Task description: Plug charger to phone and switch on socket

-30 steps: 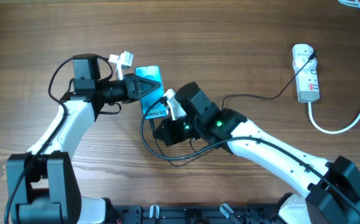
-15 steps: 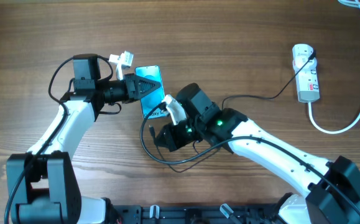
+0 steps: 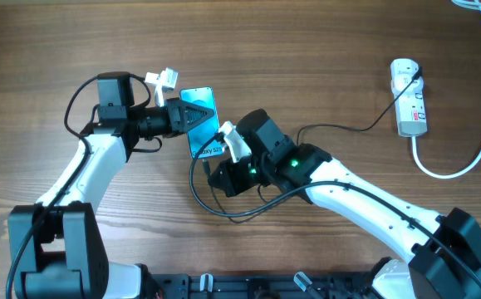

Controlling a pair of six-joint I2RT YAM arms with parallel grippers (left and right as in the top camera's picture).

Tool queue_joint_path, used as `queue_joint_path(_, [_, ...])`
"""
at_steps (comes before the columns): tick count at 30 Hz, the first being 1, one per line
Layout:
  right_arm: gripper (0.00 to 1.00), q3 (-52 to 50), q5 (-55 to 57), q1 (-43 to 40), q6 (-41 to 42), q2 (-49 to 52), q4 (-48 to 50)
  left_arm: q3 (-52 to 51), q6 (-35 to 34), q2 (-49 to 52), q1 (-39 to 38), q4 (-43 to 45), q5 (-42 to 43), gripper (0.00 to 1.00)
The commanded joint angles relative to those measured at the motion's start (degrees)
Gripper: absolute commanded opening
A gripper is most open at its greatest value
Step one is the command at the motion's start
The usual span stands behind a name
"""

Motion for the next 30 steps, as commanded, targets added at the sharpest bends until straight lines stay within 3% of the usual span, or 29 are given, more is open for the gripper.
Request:
queue_joint_path(1, [0.04, 1.3, 2.2, -0.8, 0.4, 0.5, 0.8, -0.1, 1.2, 0.0, -0.3, 0.2, 1.2, 0.04])
queue_joint_path(26, [0.04, 1.3, 2.5, -3.2, 6.3, 0.5, 2.8, -0.1, -0.7, 0.0, 2.4, 0.2, 2.8, 0.04])
queue_joint_path(30, [0.04, 1.2, 2.5, -3.2, 6.4, 0.5, 3.7, -0.1, -4.6, 0.0, 2.4, 1.8, 2.6, 0.04])
